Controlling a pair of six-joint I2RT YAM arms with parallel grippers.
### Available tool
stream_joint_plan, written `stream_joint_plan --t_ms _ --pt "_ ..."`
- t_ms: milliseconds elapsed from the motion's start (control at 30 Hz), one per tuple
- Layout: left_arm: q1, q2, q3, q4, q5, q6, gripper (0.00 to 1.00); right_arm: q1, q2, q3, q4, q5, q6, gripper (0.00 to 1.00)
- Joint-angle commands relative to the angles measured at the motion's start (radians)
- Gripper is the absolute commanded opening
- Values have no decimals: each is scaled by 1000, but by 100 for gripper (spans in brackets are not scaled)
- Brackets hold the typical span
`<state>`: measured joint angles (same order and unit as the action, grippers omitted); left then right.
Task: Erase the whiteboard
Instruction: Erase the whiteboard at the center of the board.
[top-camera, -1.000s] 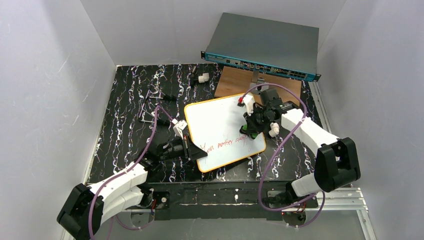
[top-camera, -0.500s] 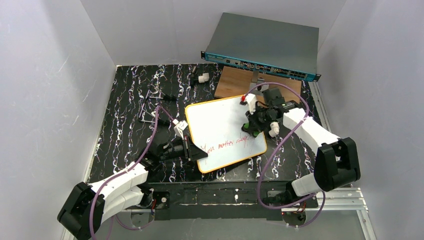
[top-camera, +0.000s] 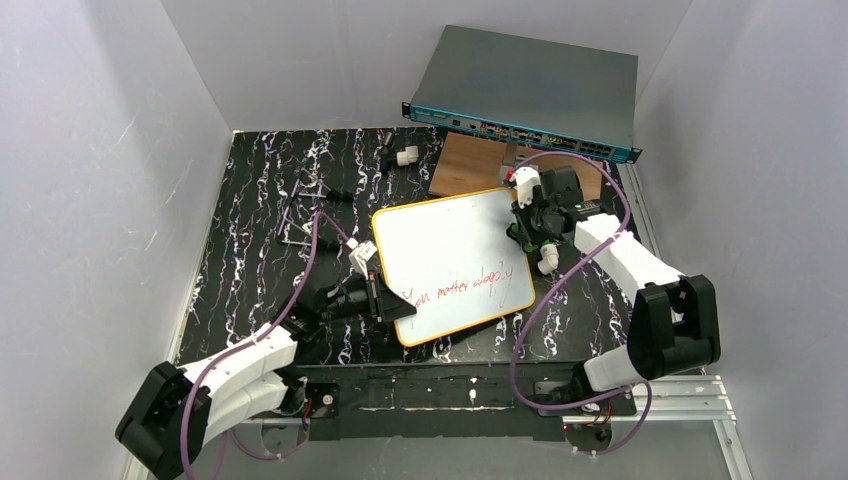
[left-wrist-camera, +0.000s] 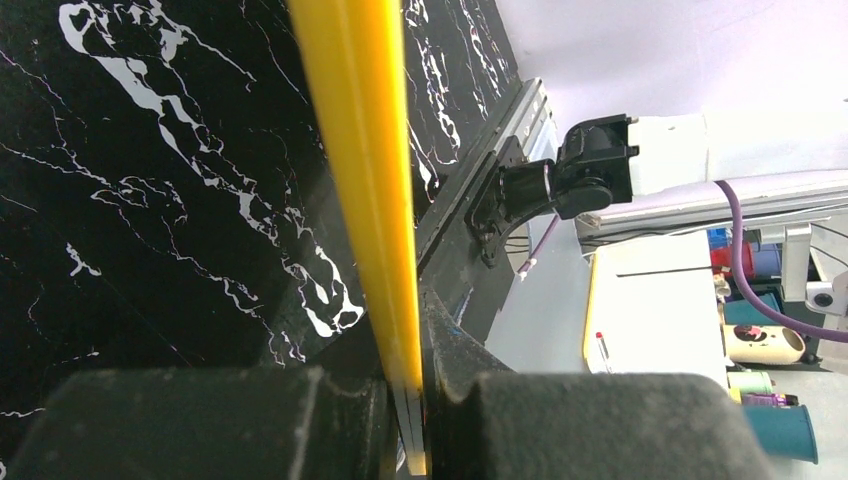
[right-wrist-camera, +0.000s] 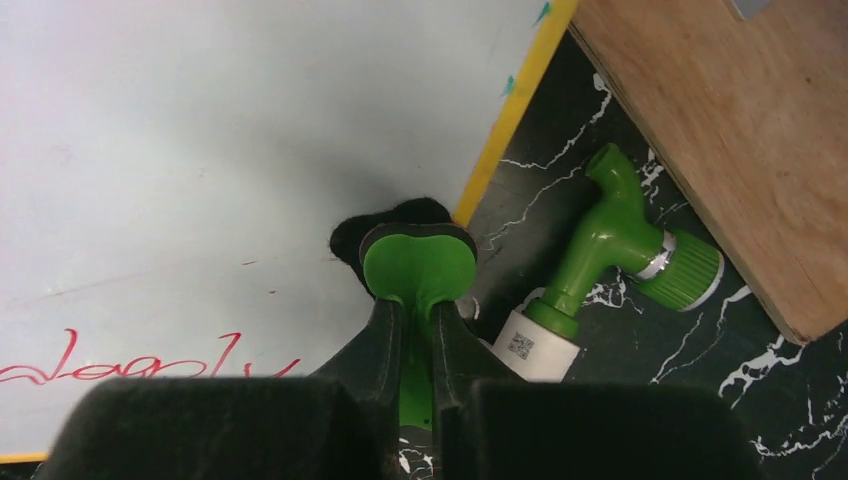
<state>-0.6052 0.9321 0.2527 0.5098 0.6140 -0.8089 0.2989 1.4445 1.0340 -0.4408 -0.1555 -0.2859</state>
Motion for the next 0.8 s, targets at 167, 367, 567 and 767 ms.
stream_joint_plan --t_ms 167,367,567,767 --pt "-11 -14 19 208 93 53 0 95 24 40 -187 -423 -200 1" --pt "-11 -25 16 199 87 57 0 62 4 24 -94 -237 -91 1" --pt "-11 -24 16 202 87 58 0 -67 19 10 -56 -44 -32 1" --pt "-12 -18 17 212 89 57 0 -40 41 6 -130 -224 -90 1"
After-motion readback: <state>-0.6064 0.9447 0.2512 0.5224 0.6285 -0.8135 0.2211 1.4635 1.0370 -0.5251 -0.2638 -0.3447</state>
